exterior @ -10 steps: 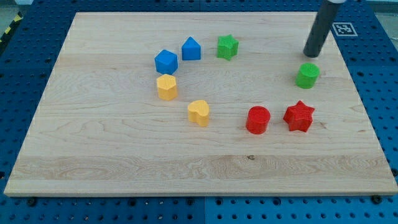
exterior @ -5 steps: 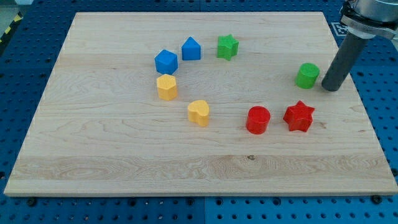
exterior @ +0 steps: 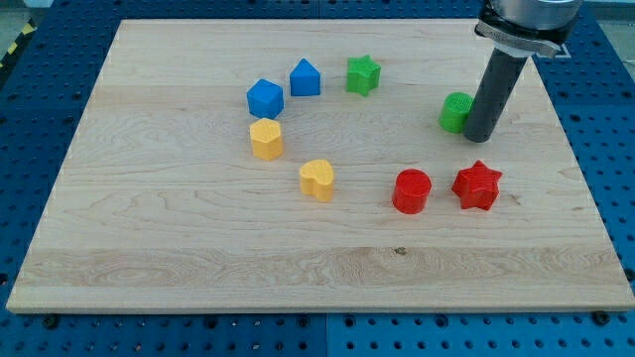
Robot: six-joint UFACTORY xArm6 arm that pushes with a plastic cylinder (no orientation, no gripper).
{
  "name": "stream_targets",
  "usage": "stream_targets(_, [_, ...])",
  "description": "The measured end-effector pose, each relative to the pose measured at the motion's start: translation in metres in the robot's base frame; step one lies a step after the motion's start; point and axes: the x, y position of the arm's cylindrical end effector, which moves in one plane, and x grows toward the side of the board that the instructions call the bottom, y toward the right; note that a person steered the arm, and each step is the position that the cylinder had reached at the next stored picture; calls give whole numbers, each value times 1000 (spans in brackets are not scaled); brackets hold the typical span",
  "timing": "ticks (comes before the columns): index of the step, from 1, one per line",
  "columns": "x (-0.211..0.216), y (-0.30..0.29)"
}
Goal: Push the green circle diagonal to the red circle
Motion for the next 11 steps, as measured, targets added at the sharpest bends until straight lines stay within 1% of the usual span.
stream_targets(3, [-11,1])
stream_targets(5, [-10,-29])
stream_targets(6, [-17,-29])
stream_targets(7, [-33,-29])
stream_targets(11, [-36,-31])
